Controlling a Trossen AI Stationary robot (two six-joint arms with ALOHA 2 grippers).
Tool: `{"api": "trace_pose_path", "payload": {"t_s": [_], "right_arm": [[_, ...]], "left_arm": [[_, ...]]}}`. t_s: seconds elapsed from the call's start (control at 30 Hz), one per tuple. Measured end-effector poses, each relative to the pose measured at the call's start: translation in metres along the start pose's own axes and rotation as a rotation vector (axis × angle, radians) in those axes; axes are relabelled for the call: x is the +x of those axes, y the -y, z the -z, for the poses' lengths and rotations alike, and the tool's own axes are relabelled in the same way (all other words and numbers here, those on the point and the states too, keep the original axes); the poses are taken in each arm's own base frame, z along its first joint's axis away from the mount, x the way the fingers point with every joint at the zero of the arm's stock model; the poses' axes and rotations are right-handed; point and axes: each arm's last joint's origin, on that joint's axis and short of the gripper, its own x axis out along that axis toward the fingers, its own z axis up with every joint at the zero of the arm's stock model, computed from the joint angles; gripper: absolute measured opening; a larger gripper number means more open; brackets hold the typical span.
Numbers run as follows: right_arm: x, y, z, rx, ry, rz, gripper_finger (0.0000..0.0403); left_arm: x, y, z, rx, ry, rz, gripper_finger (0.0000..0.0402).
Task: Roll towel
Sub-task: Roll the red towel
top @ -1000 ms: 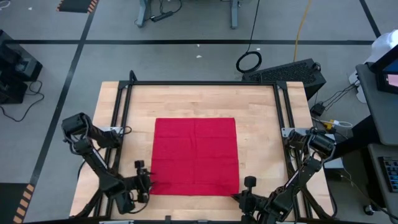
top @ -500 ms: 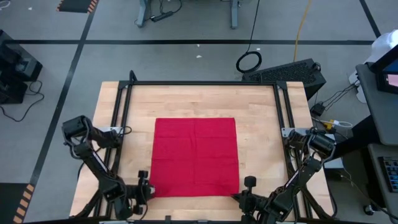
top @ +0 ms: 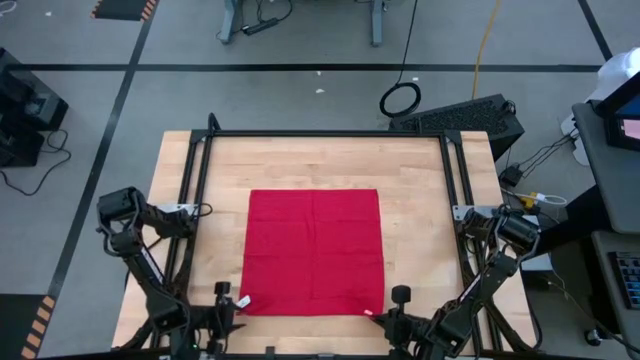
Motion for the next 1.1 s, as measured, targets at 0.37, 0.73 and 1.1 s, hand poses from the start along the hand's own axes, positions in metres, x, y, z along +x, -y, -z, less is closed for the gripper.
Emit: {"api": "trace_pose_path", "payload": {"t_s": [0.37,0.73,1.1], "right_arm": [[0.0,0.0,0.0,-0.001,-0.01,-0.01,0.0],[0.0,0.0,0.0,0.0,-0.01,-0.01,0.0],[0.0,0.0,0.0,0.0,-0.014,-0.014,0.0]], "left_arm": [[-0.002,0.006,0.009,-0.325,-0.129,0.097,0.0175],[0.003,-0.007,0.025,-0.392,-0.171,0.033,0.0175],[0.002,-0.006,0.028,-0.37,-0.173,0.041,0.0175]]}}
